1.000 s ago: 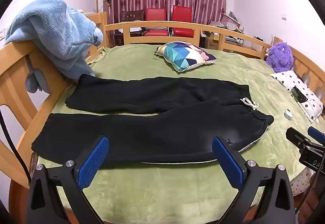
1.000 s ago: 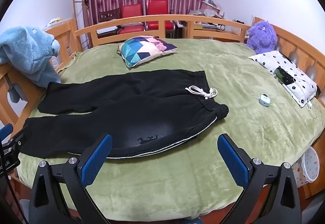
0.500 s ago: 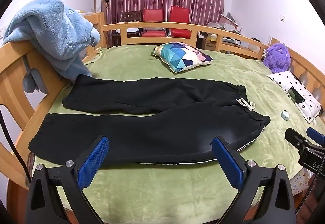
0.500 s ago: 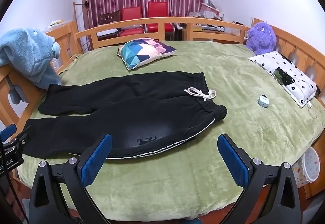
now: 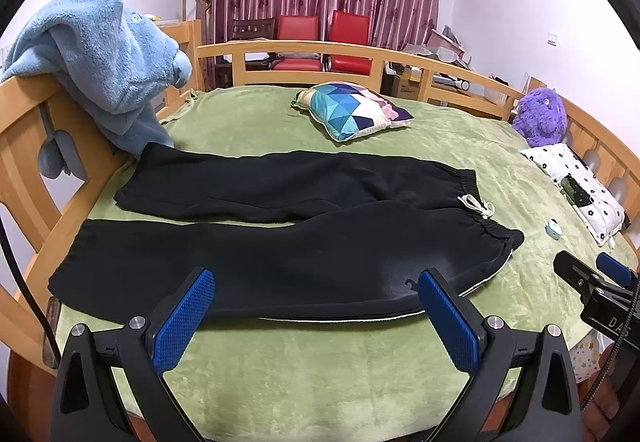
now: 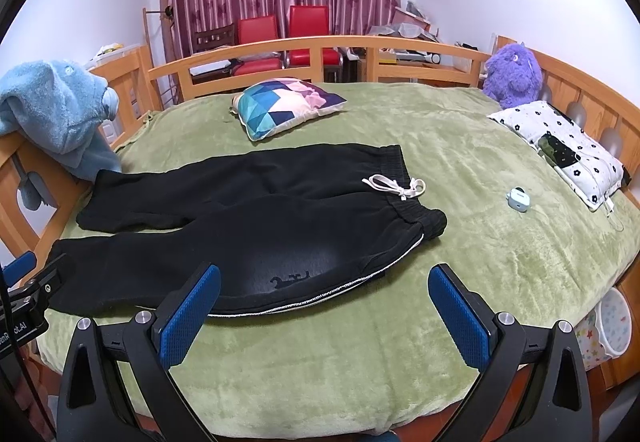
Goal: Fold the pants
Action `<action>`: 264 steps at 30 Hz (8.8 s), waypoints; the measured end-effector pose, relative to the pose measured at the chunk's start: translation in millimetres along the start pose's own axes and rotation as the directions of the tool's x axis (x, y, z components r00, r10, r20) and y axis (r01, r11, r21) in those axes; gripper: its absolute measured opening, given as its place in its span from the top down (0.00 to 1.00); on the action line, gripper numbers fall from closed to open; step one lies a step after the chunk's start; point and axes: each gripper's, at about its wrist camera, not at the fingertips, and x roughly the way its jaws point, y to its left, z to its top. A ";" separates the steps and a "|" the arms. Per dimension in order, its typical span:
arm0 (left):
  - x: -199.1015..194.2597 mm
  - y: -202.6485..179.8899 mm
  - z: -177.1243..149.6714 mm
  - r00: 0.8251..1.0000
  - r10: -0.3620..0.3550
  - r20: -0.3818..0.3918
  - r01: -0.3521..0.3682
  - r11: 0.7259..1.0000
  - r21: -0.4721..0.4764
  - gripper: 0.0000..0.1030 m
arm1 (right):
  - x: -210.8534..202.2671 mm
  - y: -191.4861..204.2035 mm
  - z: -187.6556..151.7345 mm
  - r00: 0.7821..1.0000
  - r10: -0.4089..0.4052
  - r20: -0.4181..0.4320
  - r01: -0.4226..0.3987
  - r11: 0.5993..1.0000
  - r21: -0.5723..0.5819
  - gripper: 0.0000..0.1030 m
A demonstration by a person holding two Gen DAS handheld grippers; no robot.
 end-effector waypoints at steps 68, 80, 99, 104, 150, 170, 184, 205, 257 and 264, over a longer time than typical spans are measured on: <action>6.2 7.5 1.8 1.000 -0.006 -0.024 0.006 1.000 -0.029 0.01 | 14.3 -18.2 1.6 0.998 -0.014 0.055 0.013 1.000 0.004 0.01; 78.2 71.7 -12.8 0.989 0.051 -0.136 -0.071 0.988 -0.140 0.02 | 114.5 -49.3 -12.3 0.990 0.081 -0.112 -0.071 0.994 0.085 0.24; 149.1 182.5 -59.5 0.948 0.139 -0.287 -0.227 0.927 -0.299 0.02 | 239.5 -53.0 -61.0 0.916 0.140 -0.376 -0.028 0.958 0.287 0.25; 154.5 208.7 -72.4 0.925 0.178 -0.336 -0.289 0.903 -0.318 0.02 | 264.1 -46.4 -75.1 0.893 0.157 -0.421 -0.010 0.944 0.331 0.25; 227.0 222.0 128.4 0.973 0.228 0.048 -0.199 0.921 -0.334 0.91 | 261.8 -12.7 133.6 0.938 0.326 0.116 -0.345 0.899 0.268 0.87; 382.8 221.6 165.9 0.974 0.218 0.066 -0.185 0.925 -0.333 0.91 | 433.7 9.6 159.7 0.946 0.305 0.107 -0.322 0.911 0.258 0.87; 290.3 183.3 113.1 0.985 0.171 -0.036 -0.174 0.951 -0.254 0.29 | 359.0 0.6 103.9 0.969 0.236 -0.067 -0.213 0.945 0.249 0.54; 308.4 210.2 -10.6 0.978 -0.070 -0.194 -0.038 0.864 -0.502 0.29 | 342.7 -79.3 4.7 0.942 0.275 -0.191 -0.190 0.909 0.371 0.36; 157.8 111.5 -92.7 0.943 -0.100 -0.317 -0.018 0.937 -0.349 0.70 | 117.0 -194.8 -112.4 0.961 0.086 -0.264 0.008 0.941 0.338 0.66; 121.8 111.3 -97.0 0.960 -0.045 -0.277 -0.036 0.959 -0.282 0.60 | 74.5 -162.2 -95.5 0.986 0.071 -0.148 -0.034 0.970 0.239 0.64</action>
